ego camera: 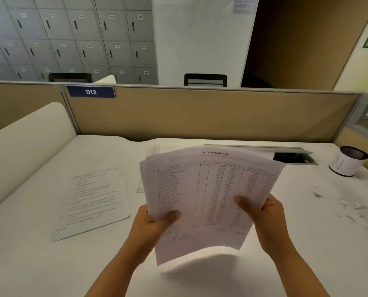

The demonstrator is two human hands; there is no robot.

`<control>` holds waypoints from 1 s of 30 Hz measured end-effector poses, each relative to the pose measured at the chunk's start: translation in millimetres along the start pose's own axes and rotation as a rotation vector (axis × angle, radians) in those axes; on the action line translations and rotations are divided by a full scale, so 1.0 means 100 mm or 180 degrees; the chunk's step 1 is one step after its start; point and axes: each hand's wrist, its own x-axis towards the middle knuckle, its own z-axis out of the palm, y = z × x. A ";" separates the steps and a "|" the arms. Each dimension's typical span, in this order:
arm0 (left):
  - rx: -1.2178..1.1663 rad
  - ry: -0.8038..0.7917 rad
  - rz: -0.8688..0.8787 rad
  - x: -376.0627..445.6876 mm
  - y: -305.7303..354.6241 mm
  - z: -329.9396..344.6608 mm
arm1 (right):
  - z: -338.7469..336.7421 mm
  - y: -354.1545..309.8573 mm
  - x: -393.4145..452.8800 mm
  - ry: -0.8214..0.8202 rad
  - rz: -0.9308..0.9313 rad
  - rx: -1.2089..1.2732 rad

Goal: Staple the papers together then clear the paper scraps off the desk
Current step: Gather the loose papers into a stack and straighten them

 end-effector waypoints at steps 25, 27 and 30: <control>0.1210 0.1731 -0.1148 0.64 -0.57 -1.46 | 0.35 0.42 0.06 0.0529 0.1183 -0.0547; 0.1799 0.2211 -0.1367 0.78 -0.67 -1.79 | 0.37 0.46 0.09 0.0596 0.1309 -0.0595; 0.2494 0.2529 -0.1746 0.99 -0.71 -2.14 | 0.47 0.53 0.14 0.0622 0.1420 -0.0676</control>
